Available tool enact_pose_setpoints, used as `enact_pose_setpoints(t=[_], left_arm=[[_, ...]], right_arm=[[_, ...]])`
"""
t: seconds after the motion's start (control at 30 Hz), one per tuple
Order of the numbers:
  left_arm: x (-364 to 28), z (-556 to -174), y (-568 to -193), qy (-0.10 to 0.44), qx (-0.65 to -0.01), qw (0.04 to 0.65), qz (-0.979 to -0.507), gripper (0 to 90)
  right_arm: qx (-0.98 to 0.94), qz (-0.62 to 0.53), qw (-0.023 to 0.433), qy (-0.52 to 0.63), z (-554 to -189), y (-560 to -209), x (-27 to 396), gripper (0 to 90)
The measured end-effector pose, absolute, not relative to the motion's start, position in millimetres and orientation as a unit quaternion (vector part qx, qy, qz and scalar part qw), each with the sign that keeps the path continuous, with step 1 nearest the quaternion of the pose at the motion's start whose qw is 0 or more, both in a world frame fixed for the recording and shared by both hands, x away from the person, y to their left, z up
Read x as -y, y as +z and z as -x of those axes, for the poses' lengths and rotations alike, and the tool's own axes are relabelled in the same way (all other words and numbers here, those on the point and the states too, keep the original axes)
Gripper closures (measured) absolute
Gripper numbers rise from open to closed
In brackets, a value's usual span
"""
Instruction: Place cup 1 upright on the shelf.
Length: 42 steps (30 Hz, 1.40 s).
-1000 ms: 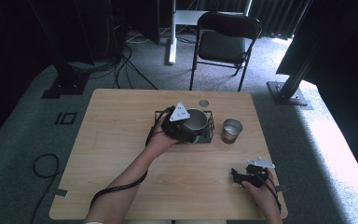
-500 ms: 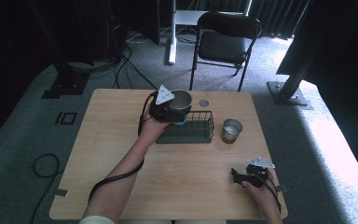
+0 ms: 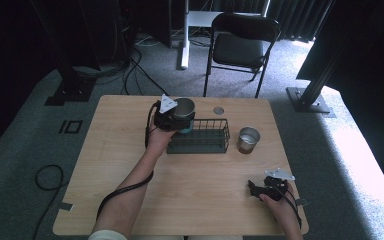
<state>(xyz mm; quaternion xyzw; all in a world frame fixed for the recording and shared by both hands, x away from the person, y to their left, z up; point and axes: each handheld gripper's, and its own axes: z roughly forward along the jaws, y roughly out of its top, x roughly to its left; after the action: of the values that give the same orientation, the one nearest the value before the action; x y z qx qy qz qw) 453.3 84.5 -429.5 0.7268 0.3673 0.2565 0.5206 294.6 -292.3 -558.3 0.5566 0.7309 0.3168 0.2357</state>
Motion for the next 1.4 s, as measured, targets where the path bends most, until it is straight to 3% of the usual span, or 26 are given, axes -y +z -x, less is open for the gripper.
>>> enact_pose_setpoints(t=[0.63,1.0,1.1,1.4], left_arm=[[-83.7,-452.4,-470.3,0.247,-0.372,0.504,-0.739,13.9],[-86.8,-451.7,-470.2,0.242,-0.388,0.499,-0.736,13.0],[-87.6,-453.1,-468.8,0.224,-0.382,0.496,-0.747,1.7],[-89.2,-449.0,-469.4,0.217,-0.369,0.488,-0.761,0.1]], right_arm=[[-0.731,-0.556,0.236,0.316,-294.6,-558.3,292.3,11.4],[-0.731,-0.557,0.236,0.316,-294.6,-558.2,292.3,11.4],[-0.731,-0.556,0.236,0.316,-294.6,-558.3,292.3,11.4],[-0.731,-0.556,0.236,0.316,-294.6,-558.3,292.3,11.4]])
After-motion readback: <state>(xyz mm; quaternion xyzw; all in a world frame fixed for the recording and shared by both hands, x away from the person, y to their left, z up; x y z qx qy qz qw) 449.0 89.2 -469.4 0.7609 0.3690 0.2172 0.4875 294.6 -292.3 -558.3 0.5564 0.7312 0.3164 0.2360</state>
